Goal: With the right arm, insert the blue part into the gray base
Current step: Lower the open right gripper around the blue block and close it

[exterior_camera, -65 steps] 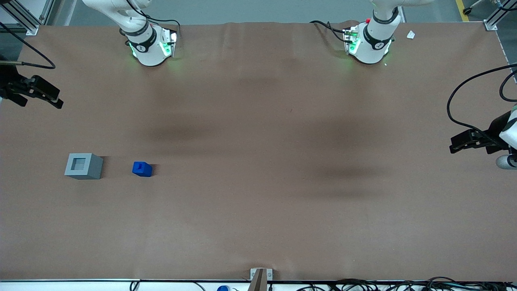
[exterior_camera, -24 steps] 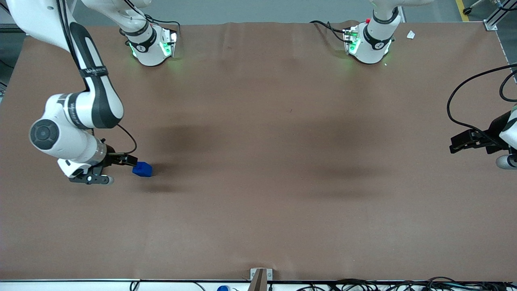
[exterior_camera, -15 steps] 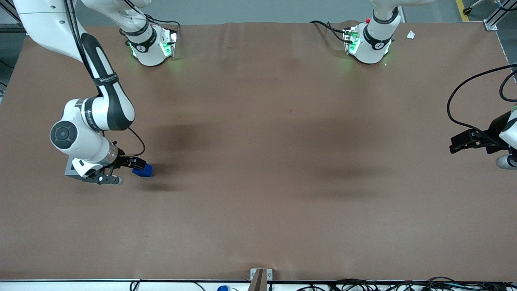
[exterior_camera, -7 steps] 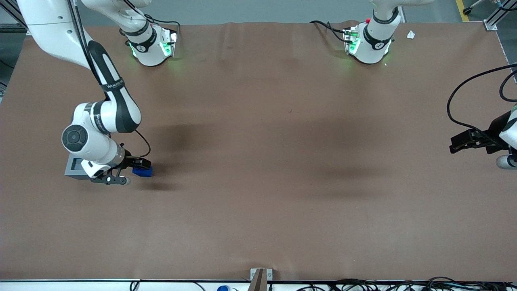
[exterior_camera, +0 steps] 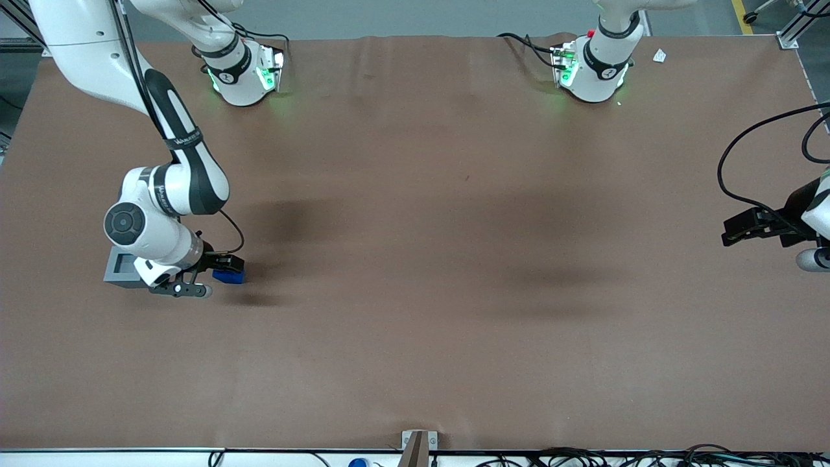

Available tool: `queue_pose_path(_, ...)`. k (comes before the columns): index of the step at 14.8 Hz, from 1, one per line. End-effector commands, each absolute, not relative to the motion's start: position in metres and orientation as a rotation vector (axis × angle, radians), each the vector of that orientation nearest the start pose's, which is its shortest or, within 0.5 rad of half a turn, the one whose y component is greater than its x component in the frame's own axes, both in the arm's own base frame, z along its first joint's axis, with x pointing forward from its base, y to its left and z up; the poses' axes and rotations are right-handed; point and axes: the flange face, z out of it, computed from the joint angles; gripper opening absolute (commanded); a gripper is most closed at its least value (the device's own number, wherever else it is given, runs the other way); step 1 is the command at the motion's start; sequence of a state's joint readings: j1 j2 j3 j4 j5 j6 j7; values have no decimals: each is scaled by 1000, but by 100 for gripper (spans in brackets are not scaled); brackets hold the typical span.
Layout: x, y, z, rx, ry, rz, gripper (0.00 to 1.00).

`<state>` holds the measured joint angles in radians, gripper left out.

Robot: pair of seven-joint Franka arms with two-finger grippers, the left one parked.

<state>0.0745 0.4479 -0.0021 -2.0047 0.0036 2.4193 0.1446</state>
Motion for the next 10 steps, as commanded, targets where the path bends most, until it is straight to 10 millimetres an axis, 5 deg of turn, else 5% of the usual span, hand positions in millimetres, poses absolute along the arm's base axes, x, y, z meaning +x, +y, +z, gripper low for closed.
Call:
queue_pose_path(1, 601, 47, 226, -3135, 132, 30, 91)
queue_pose_path(10, 601, 47, 223, -3136, 127, 46, 72)
